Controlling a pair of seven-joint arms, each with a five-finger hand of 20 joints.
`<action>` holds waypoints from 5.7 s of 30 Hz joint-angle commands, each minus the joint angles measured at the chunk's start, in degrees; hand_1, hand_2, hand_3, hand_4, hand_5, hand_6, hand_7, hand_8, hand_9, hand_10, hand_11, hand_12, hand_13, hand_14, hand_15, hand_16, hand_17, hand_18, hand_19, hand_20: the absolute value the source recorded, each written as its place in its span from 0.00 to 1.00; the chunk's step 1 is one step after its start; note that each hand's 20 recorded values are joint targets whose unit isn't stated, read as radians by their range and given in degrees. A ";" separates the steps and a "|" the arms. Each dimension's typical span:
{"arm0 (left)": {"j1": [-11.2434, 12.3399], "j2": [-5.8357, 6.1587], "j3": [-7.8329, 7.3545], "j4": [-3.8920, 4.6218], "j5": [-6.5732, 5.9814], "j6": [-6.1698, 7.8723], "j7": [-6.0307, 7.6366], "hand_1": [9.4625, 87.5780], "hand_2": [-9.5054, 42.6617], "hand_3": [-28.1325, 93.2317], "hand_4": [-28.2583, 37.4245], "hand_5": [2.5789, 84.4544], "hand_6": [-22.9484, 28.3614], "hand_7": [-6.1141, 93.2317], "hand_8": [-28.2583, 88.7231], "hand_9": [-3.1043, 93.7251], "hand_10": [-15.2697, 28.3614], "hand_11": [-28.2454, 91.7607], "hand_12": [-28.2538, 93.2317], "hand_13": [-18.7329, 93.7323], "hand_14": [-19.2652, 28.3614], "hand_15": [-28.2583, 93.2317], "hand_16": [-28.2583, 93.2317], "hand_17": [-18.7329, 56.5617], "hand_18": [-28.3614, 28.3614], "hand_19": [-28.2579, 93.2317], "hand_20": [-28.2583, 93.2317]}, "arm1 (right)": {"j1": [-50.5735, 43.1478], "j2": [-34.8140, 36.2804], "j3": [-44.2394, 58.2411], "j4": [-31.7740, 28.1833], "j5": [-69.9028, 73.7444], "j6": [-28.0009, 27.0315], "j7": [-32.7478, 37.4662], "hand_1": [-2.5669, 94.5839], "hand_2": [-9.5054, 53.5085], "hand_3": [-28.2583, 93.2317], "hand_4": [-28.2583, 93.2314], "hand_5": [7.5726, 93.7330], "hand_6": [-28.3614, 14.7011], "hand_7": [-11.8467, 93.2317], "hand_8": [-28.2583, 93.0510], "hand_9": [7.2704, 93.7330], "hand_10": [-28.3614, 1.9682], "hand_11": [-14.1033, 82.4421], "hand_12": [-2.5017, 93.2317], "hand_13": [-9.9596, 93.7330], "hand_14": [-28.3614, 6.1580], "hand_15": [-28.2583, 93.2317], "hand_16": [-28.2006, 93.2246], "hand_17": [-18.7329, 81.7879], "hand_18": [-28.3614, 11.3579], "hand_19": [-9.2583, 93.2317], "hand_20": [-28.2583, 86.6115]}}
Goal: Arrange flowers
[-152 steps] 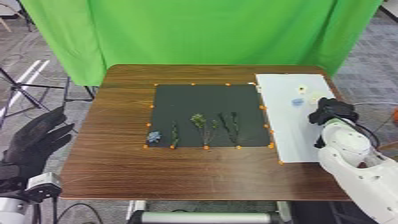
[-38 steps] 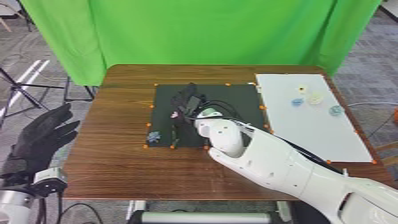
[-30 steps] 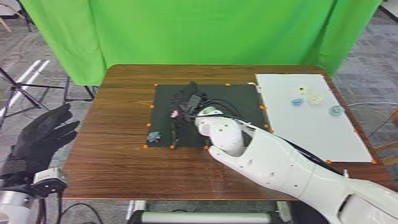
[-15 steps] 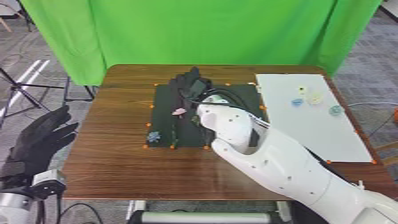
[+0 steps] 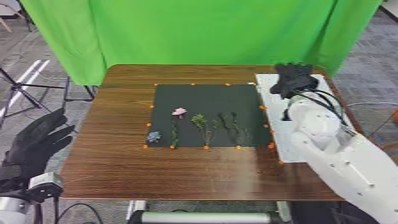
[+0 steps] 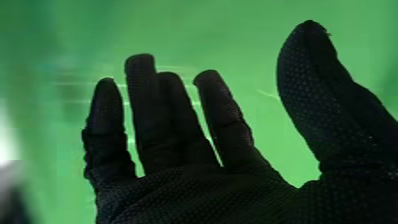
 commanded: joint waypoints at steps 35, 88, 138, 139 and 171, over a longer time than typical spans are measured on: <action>1.86 -0.84 -0.34 -0.62 -0.53 0.54 1.15 0.23 0.15 0.82 0.03 0.32 0.49 0.31 0.13 0.27 0.59 0.43 0.37 0.35 0.69 0.49 0.25 0.14 0.84 0.58 0.31 | -10.87 7.65 8.08 14.89 5.03 13.12 -4.13 0.55 0.01 0.89 0.00 0.70 0.74 0.58 0.22 0.89 0.78 0.33 0.54 0.86 0.80 0.62 0.53 0.48 0.27 0.87 0.69; 1.72 -0.61 -0.52 -0.62 -0.24 0.16 0.55 0.23 0.16 0.82 0.04 0.32 0.49 0.31 0.13 0.27 0.59 0.43 0.37 0.35 0.69 0.49 0.25 0.14 0.85 0.59 0.31 | -7.38 3.95 3.31 -0.87 2.95 24.89 -7.04 0.55 0.00 0.93 0.00 0.76 0.70 0.58 0.22 0.93 0.79 0.35 0.56 0.88 0.81 0.66 0.56 0.49 0.21 0.89 0.73; -0.46 0.29 0.94 0.40 -0.20 -1.02 -1.24 0.23 0.16 0.82 0.03 0.32 0.49 0.31 0.13 0.28 0.60 0.43 0.37 0.35 0.69 0.49 0.25 0.14 0.84 0.58 0.31 | 12.42 -21.22 -21.39 14.58 2.22 6.64 -17.04 0.50 0.00 0.90 0.00 0.68 0.71 0.57 0.23 0.87 0.78 0.32 0.55 0.83 0.78 0.67 0.56 0.46 0.22 0.87 0.73; -0.41 0.33 0.99 0.40 -0.22 -0.93 -1.19 0.23 0.16 0.82 0.03 0.32 0.49 0.31 0.13 0.28 0.60 0.43 0.37 0.35 0.69 0.49 0.25 0.14 0.84 0.58 0.31 | 12.48 -21.15 -21.55 14.63 2.20 6.70 -16.95 0.49 0.00 0.89 0.00 0.67 0.71 0.57 0.23 0.87 0.78 0.32 0.55 0.83 0.77 0.68 0.54 0.46 0.22 0.87 0.73; -0.61 0.68 0.88 0.71 -0.24 -1.28 -1.71 0.23 0.16 0.82 0.03 0.32 0.49 0.31 0.13 0.28 0.60 0.43 0.36 0.36 0.70 0.49 0.24 0.14 0.84 0.59 0.31 | 11.80 -20.75 -20.28 13.71 -2.06 2.56 -16.77 0.30 0.00 0.92 0.00 0.58 0.72 0.39 0.10 0.70 0.60 0.38 0.25 0.76 0.68 0.71 0.46 0.41 0.19 0.85 0.74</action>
